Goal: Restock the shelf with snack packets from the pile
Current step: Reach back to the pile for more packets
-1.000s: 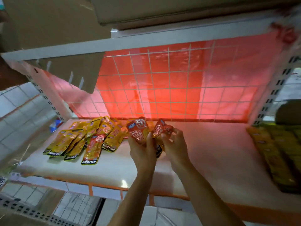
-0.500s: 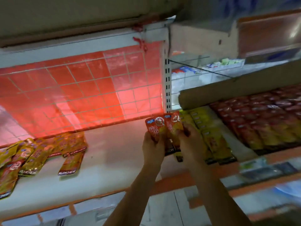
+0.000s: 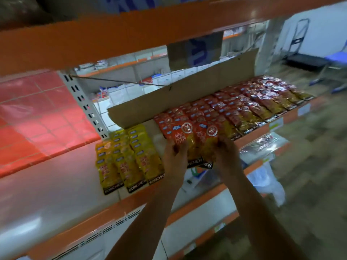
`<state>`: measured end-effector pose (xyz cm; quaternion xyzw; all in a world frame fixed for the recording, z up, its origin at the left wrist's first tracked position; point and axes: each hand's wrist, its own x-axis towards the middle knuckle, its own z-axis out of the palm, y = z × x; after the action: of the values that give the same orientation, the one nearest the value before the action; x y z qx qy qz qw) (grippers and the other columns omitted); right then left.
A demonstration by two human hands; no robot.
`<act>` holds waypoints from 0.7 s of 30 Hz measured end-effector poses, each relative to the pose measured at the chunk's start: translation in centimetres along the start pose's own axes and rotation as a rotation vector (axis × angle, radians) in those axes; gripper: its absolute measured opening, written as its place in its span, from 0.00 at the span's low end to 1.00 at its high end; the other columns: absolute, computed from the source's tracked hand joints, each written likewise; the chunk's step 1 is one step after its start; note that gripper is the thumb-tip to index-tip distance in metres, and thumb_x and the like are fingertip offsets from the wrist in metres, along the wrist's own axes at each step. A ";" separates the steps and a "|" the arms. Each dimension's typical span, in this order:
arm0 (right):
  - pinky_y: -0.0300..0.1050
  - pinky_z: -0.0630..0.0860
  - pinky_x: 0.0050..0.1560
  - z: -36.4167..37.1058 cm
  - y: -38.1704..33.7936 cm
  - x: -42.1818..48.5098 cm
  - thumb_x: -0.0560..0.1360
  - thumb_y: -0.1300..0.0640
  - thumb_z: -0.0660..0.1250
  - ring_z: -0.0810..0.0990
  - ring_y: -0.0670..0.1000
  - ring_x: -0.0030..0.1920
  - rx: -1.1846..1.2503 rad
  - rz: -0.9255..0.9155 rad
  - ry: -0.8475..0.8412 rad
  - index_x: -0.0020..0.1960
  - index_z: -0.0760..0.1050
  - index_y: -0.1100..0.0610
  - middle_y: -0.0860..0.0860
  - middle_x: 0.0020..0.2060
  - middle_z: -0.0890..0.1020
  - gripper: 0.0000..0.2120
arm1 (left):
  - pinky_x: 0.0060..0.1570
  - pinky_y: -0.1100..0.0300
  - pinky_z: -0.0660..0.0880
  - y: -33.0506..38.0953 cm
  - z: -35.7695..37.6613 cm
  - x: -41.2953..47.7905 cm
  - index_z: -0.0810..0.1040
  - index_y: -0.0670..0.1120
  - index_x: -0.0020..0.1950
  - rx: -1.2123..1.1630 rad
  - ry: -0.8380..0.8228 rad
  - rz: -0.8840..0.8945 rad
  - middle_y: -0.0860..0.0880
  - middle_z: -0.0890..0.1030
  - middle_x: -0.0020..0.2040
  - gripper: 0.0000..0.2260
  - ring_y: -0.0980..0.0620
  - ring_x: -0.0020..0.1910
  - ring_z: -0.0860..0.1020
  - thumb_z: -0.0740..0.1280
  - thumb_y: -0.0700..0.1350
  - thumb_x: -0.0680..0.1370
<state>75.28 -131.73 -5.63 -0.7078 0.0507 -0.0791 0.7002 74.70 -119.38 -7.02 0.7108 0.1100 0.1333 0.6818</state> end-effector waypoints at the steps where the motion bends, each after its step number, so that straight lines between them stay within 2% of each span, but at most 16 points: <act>1: 0.50 0.73 0.43 -1.3 0.3 0.9 0.73 0.68 0.59 0.77 0.55 0.42 -0.003 0.007 0.030 0.48 0.77 0.56 0.55 0.40 0.80 0.12 | 0.53 0.51 0.76 0.1 1.3 0.1 0.78 0.49 0.57 0.046 -0.013 0.013 0.47 0.82 0.52 0.16 0.46 0.52 0.79 0.66 0.55 0.72; 2: 0.49 0.73 0.41 -2.5 0.5 1.6 0.73 0.69 0.59 0.77 0.54 0.40 0.005 0.003 0.046 0.45 0.77 0.54 0.52 0.38 0.80 0.13 | 0.54 0.51 0.75 0.2 2.4 0.2 0.78 0.48 0.55 0.080 -0.028 0.023 0.45 0.81 0.53 0.17 0.46 0.53 0.78 0.66 0.55 0.71; 5: 0.43 0.67 0.35 -5.3 0.7 3.6 0.72 0.68 0.58 0.72 0.48 0.33 0.057 0.005 0.097 0.35 0.75 0.47 0.43 0.29 0.76 0.18 | 0.46 0.58 0.74 0.3 5.5 1.1 0.77 0.53 0.45 0.193 -0.084 0.079 0.55 0.79 0.43 0.04 0.60 0.44 0.77 0.70 0.51 0.74; 7: 0.45 0.69 0.38 -6.9 0.8 5.2 0.71 0.66 0.58 0.72 0.50 0.34 0.072 0.010 0.127 0.35 0.76 0.48 0.44 0.29 0.76 0.16 | 0.42 0.59 0.74 0.4 7.4 2.1 0.76 0.51 0.43 0.224 -0.113 0.087 0.55 0.79 0.40 0.05 0.60 0.39 0.76 0.70 0.50 0.75; 9: 0.47 0.68 0.38 -8.2 0.8 7.2 0.71 0.66 0.58 0.70 0.51 0.35 0.088 -0.004 0.155 0.36 0.75 0.51 0.47 0.29 0.75 0.13 | 0.37 0.66 0.73 0.6 9.5 3.3 0.76 0.48 0.44 0.285 -0.131 0.107 0.54 0.79 0.39 0.08 0.59 0.38 0.76 0.70 0.51 0.75; 11: 0.47 0.67 0.36 -9.4 0.7 9.7 0.73 0.66 0.59 0.68 0.51 0.34 0.069 -0.034 0.191 0.38 0.74 0.54 0.51 0.29 0.73 0.11 | 0.36 0.66 0.72 0.8 11.7 4.8 0.76 0.47 0.45 0.322 -0.109 0.137 0.53 0.79 0.40 0.09 0.57 0.39 0.77 0.71 0.51 0.74; 13: 0.42 0.63 0.33 -10.4 0.5 12.3 0.76 0.65 0.61 0.67 0.49 0.31 0.001 -0.073 0.212 0.39 0.71 0.56 0.51 0.29 0.71 0.09 | 0.39 0.63 0.72 0.9 13.3 6.5 0.74 0.48 0.49 0.343 -0.091 0.156 0.52 0.80 0.43 0.11 0.55 0.42 0.78 0.71 0.51 0.74; 16: 0.40 0.60 0.30 -12.0 0.3 16.2 0.77 0.62 0.61 0.63 0.47 0.30 -0.083 -0.117 0.225 0.38 0.66 0.57 0.52 0.30 0.67 0.10 | 0.44 0.69 0.74 0.8 15.6 8.9 0.72 0.46 0.59 0.356 -0.089 0.178 0.53 0.80 0.49 0.18 0.58 0.45 0.78 0.72 0.48 0.73; 18: 0.38 0.61 0.28 -12.7 0.3 18.3 0.78 0.62 0.61 0.63 0.47 0.30 -0.114 -0.141 0.229 0.38 0.66 0.56 0.51 0.30 0.67 0.10 | 0.50 0.61 0.78 0.8 16.7 9.7 0.70 0.47 0.61 0.369 -0.109 0.185 0.53 0.80 0.51 0.21 0.59 0.47 0.79 0.73 0.49 0.72; 20: 0.40 0.63 0.31 -13.4 0.7 20.0 0.78 0.62 0.61 0.65 0.47 0.31 -0.131 -0.153 0.236 0.38 0.66 0.54 0.49 0.31 0.68 0.11 | 0.57 0.53 0.76 0.6 17.8 10.2 0.67 0.47 0.65 0.440 -0.137 0.158 0.50 0.79 0.56 0.26 0.53 0.54 0.79 0.73 0.54 0.72; 21: 0.42 0.65 0.35 -13.6 0.9 20.7 0.78 0.62 0.62 0.67 0.47 0.33 -0.142 -0.165 0.233 0.40 0.68 0.54 0.48 0.32 0.69 0.09 | 0.62 0.54 0.74 0.4 18.2 10.2 0.65 0.47 0.68 0.489 -0.158 0.138 0.49 0.78 0.61 0.30 0.51 0.58 0.77 0.73 0.56 0.72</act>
<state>93.15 -148.90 -5.63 -0.7434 0.0787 -0.2142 0.6287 90.44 -133.08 -6.84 0.8685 0.0368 0.0932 0.4855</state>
